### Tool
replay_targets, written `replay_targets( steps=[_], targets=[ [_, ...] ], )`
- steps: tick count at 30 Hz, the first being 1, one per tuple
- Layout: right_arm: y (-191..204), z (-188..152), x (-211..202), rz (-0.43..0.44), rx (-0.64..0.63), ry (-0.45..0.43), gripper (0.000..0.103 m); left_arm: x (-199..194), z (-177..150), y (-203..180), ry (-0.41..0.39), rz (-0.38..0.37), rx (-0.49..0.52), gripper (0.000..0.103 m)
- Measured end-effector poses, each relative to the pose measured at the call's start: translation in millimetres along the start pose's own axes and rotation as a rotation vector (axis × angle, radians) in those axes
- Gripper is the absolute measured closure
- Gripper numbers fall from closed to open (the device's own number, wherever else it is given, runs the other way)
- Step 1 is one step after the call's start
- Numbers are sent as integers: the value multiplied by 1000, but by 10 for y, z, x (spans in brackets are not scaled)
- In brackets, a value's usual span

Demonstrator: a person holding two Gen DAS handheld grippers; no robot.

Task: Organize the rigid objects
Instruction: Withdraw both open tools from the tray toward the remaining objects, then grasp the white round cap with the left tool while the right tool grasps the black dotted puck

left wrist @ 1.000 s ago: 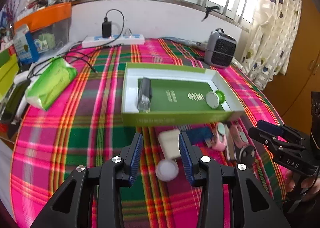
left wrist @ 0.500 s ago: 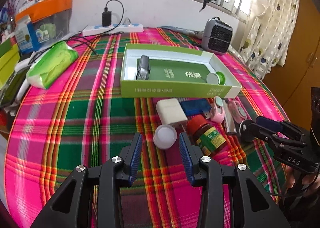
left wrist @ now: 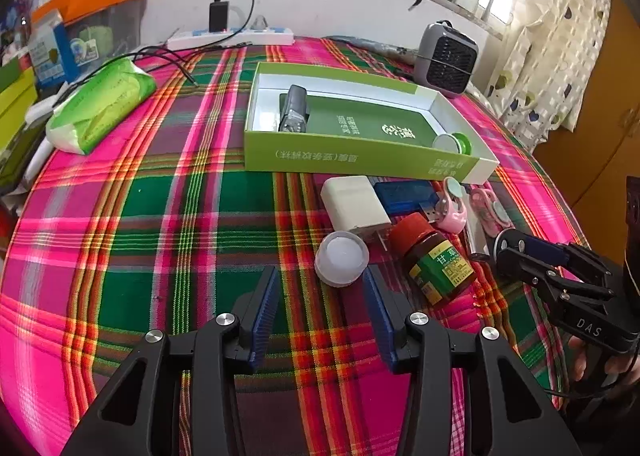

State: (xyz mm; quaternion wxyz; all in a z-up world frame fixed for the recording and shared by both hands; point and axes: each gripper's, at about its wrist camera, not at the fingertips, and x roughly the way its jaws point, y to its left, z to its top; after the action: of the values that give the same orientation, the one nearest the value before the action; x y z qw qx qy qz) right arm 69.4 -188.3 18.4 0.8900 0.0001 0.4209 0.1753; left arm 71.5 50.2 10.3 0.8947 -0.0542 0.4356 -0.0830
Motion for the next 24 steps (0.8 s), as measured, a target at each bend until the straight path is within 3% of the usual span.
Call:
replay_targets(
  steps=[24],
  targets=[
    [37,21,80,-52,-34,13,53,153,103,-104,3,53,59,60]
  ],
)
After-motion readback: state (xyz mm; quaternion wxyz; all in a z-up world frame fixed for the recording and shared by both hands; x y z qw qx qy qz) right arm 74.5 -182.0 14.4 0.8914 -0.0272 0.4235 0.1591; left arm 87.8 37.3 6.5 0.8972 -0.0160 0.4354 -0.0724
